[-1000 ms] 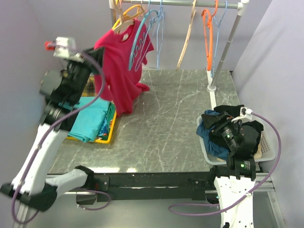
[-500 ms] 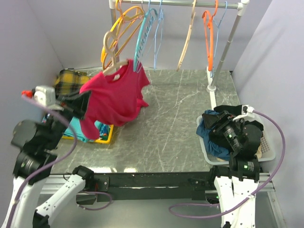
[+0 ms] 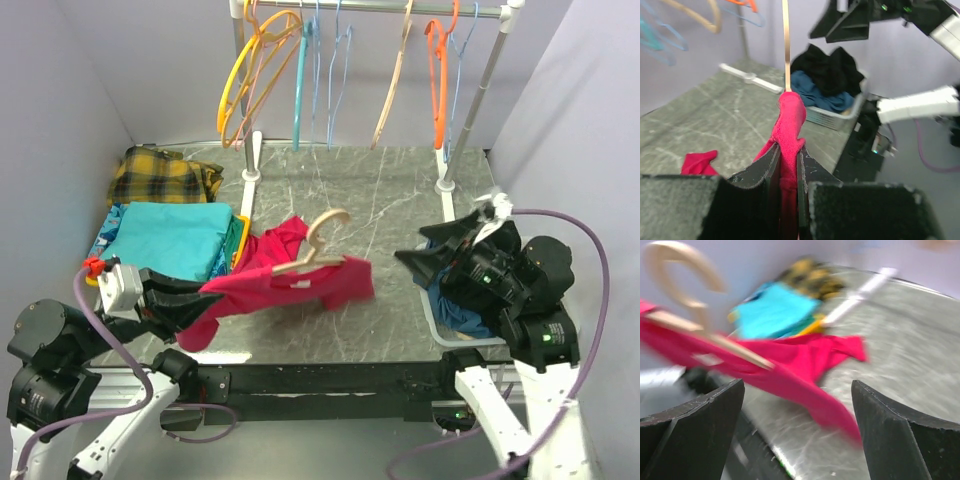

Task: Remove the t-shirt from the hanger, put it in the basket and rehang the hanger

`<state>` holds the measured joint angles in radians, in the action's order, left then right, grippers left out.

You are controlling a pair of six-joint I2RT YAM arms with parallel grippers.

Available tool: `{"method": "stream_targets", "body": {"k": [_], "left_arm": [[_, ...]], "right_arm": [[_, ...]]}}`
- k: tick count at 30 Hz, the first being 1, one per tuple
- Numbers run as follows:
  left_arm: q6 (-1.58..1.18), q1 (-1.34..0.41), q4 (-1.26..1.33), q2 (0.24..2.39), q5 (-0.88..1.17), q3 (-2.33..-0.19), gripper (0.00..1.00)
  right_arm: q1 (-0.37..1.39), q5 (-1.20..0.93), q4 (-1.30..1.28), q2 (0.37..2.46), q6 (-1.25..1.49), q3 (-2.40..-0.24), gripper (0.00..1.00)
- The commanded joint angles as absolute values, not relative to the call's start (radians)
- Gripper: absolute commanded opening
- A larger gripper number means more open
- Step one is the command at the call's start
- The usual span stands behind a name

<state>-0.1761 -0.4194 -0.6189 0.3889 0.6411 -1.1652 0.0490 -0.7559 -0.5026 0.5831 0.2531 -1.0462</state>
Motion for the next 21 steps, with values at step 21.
{"method": "stream_targets", "body": {"k": [21], "left_arm": [[-0.233, -0.419, -0.397, 0.414, 0.962, -1.055, 0.01]], "right_arm": [[1.011, -0.246, 0.029, 0.799, 0.097, -0.884, 0.76]]}}
